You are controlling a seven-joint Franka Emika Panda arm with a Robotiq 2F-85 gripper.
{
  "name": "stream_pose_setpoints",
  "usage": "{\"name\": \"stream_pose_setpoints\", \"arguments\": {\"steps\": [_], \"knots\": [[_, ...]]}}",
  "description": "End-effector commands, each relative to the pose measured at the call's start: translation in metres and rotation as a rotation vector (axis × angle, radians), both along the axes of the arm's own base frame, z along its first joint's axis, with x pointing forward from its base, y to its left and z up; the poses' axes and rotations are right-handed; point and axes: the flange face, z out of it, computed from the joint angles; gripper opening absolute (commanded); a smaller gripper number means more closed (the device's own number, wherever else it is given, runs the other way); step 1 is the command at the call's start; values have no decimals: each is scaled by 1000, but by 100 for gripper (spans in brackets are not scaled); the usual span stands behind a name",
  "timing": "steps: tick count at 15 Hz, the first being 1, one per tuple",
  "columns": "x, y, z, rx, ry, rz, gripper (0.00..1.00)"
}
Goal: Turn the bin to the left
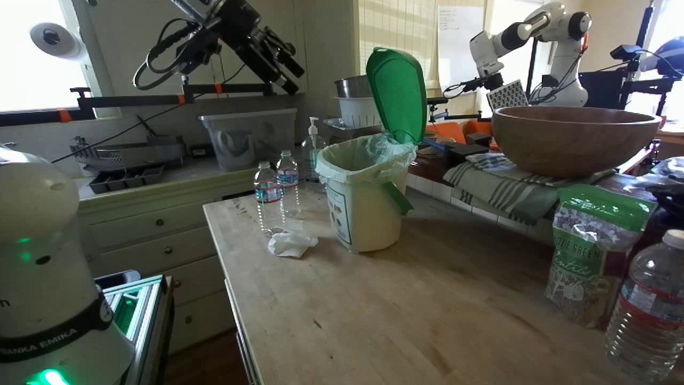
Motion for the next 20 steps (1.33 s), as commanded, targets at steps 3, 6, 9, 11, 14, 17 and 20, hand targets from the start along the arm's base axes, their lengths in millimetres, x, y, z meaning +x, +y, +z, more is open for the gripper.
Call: {"name": "stream_pose_setpoints", "arguments": {"steps": [3, 6, 9, 11, 14, 17, 20], "knots": [[0, 0, -1, 0, -1, -1, 100], [10, -3, -3, 25, -23, -48, 100], [29, -18, -12, 102, -39, -171, 100], [41, -26, -22, 125, -26, -219, 100], [52, -30, -46, 98, 78, -248, 100], [55, -26, -73, 62, 192, -270, 100], [51, -27, -91, 31, 302, -276, 100]]}}
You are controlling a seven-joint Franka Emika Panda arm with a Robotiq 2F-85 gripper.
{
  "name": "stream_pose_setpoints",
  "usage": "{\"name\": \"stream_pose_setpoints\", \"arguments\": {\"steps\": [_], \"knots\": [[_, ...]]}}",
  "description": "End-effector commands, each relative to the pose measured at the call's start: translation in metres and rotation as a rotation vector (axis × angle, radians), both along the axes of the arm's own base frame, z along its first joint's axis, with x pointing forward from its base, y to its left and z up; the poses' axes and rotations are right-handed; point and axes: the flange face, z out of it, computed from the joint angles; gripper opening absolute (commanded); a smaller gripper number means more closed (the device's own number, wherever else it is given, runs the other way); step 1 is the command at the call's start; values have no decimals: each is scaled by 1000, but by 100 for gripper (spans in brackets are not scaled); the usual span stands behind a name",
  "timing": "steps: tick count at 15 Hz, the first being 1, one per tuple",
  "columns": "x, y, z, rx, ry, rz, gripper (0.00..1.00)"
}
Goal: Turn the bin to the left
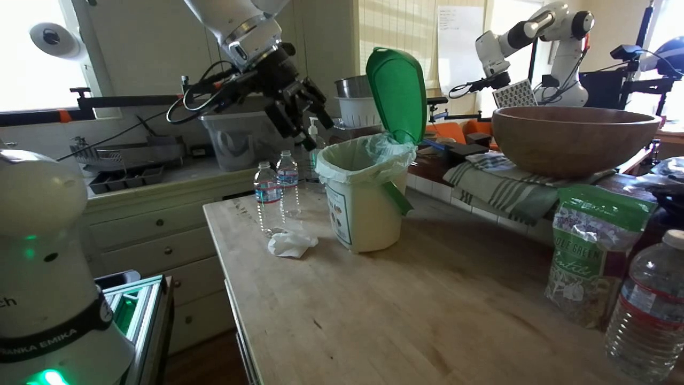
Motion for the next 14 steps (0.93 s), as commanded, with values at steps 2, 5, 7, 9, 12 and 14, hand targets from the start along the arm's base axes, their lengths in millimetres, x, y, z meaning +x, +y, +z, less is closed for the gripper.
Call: {"name": "stream_pose_setpoints", "arguments": {"steps": [2, 5, 7, 9, 12, 14], "knots": [[0, 2, -11, -15, 67, -5, 100], [0, 3, -15, -22, 92, -6, 100], [1, 3, -15, -22, 91, -6, 100], [1, 2, -14, -21, 89, -7, 100], [7, 5, -20, 17, 58, 22, 100], [10, 5, -23, 39, 38, 32, 100]]}}
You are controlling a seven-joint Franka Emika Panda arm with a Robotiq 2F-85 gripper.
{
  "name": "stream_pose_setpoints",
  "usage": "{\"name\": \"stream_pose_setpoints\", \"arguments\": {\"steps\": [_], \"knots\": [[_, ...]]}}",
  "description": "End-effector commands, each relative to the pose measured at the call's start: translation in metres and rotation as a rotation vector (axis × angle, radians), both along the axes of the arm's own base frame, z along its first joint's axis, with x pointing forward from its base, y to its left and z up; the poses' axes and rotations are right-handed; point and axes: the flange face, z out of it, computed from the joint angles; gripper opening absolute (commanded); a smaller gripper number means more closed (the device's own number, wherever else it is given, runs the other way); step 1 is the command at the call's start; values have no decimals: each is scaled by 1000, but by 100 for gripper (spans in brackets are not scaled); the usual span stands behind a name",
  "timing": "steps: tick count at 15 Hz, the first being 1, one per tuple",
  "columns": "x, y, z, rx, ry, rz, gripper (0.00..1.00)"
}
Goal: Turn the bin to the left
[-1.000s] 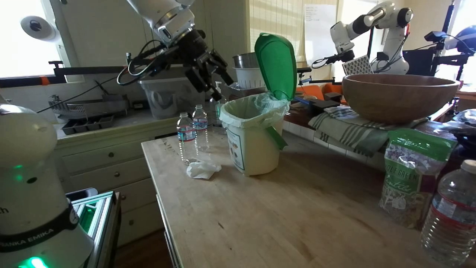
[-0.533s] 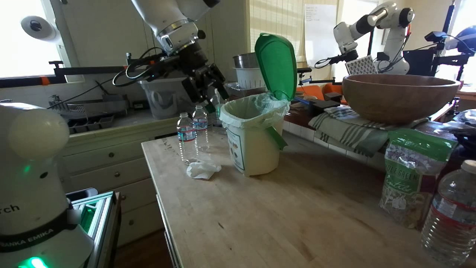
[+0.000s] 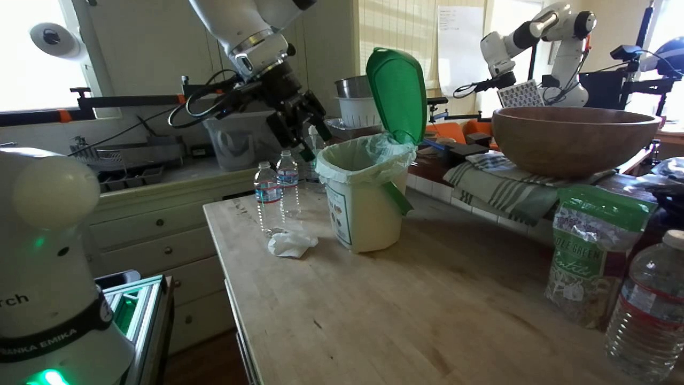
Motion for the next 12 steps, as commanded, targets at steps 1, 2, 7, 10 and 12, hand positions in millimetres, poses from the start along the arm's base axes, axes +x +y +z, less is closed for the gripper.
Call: {"name": "stream_pose_setpoints", "arguments": {"steps": [1, 2, 7, 10, 12], "knots": [[4, 0, -9, 56, -25, 23, 100], [6, -1, -12, 61, -25, 20, 100], [9, -7, -28, 88, -3, 30, 100], [12, -8, -36, 96, 18, 38, 100], [15, -8, -39, 97, 23, 45, 100]]}}
